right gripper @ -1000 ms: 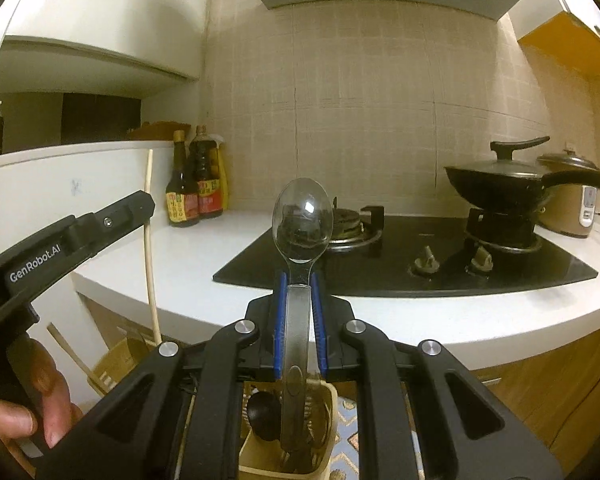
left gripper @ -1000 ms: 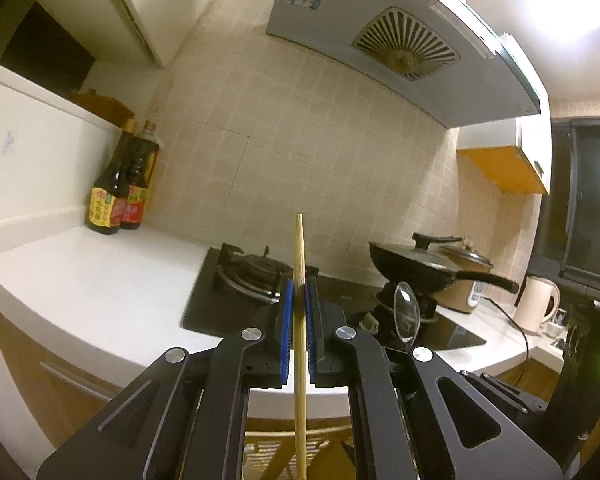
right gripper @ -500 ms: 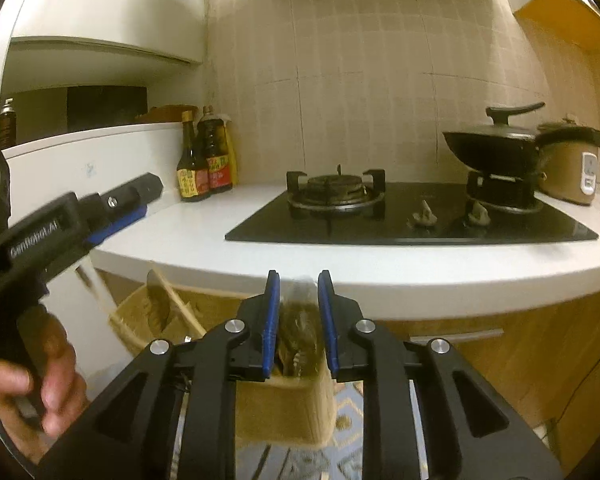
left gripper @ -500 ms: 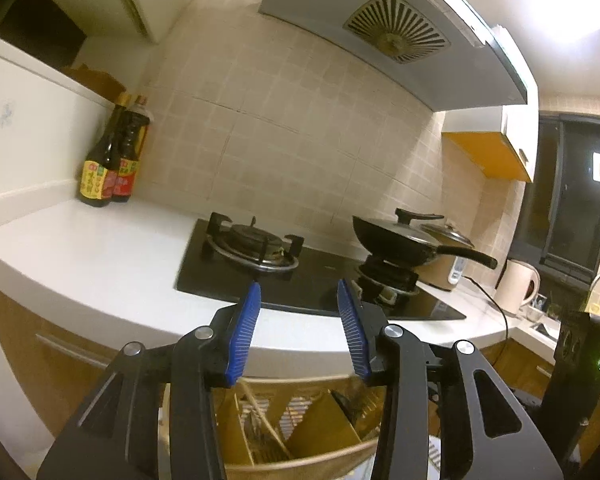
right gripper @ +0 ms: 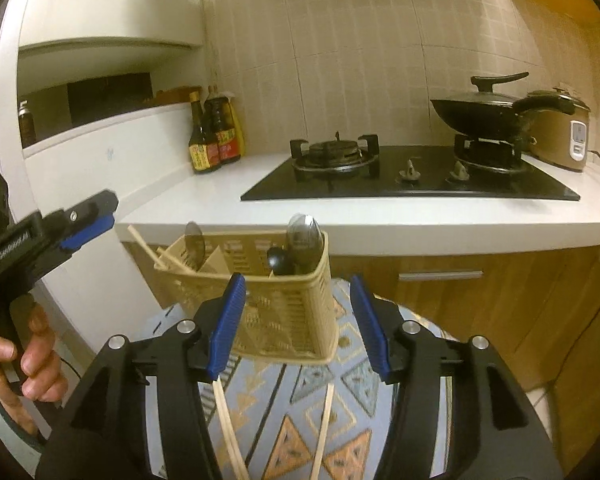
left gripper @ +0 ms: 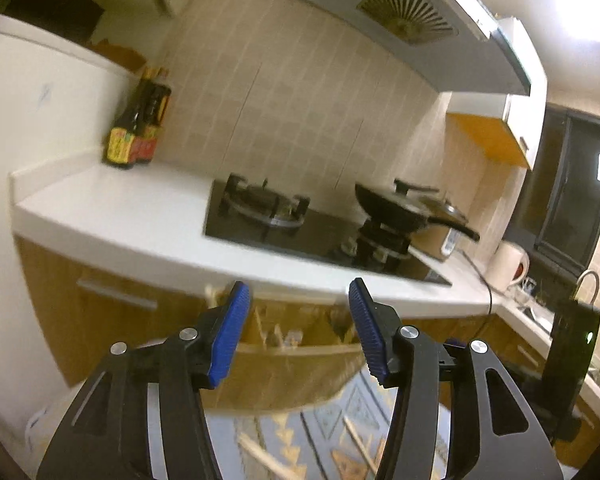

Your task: Organize utensils

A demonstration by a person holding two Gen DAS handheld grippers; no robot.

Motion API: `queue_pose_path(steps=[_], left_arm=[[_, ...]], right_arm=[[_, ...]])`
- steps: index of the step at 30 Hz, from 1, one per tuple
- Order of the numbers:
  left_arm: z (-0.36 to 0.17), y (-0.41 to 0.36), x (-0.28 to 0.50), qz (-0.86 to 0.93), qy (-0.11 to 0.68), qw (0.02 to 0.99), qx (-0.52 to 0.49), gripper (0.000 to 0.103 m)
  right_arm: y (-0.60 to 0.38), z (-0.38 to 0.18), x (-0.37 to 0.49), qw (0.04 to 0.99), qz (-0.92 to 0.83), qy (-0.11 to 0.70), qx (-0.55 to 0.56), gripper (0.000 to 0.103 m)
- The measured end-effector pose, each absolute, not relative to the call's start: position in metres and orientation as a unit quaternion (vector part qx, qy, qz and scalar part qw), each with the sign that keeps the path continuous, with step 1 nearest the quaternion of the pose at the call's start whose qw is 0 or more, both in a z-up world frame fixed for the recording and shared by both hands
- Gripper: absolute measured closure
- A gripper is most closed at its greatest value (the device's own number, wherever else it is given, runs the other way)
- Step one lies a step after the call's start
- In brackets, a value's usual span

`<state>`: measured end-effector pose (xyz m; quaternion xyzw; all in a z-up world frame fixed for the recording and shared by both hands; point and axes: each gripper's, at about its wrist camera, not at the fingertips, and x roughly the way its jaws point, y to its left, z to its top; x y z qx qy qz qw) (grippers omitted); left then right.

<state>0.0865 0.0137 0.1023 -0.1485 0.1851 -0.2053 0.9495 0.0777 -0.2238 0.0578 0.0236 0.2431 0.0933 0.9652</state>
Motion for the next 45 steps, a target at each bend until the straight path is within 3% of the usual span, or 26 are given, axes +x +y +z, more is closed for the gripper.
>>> queue_pose_path(steps=[4,11,17,32,37,39,42,43,45], left_arm=[[0.089,0.013,0.077,-0.186,0.229,0.947,-0.13,0.053],[0.028,-0.01,0.085,-0.158,0.372,0.908,-0.115,0.053],[-0.016,-0.038,0.087,-0.118,0.422,0.895,-0.087,0.053],[-0.062,-0.082,0.088,-0.05,0.463,0.885,-0.025,0.053],[-0.065,-0.094,0.084,-0.032,0.456,0.889,0.01,0.052],[-0.064,-0.097,0.084,-0.029,0.455,0.89,0.013,0.052],[-0.063,-0.098,0.083,-0.027,0.457,0.889,0.018,0.053],[-0.062,-0.099,0.082,-0.027,0.457,0.889,0.021,0.054],[-0.063,-0.105,0.082,-0.037,0.457,0.888,0.031,0.067]], right_arm=[[-0.22,0.053,0.065,0.955,0.1,0.279,0.026,0.052],[-0.217,0.016,0.054,0.93,0.08,0.358,0.009,0.052],[-0.231,-0.027,0.036,0.907,0.06,0.417,0.009,0.054],[-0.231,-0.07,0.032,0.881,0.066,0.468,0.022,0.073],[-0.22,-0.076,0.028,0.885,0.046,0.463,-0.02,0.085],[-0.219,-0.076,0.027,0.887,0.034,0.46,-0.029,0.094],[-0.22,-0.076,0.026,0.886,0.037,0.461,-0.022,0.098],[-0.22,-0.076,0.025,0.887,0.035,0.46,-0.024,0.098],[-0.22,-0.076,0.024,0.888,0.032,0.459,-0.024,0.098]])
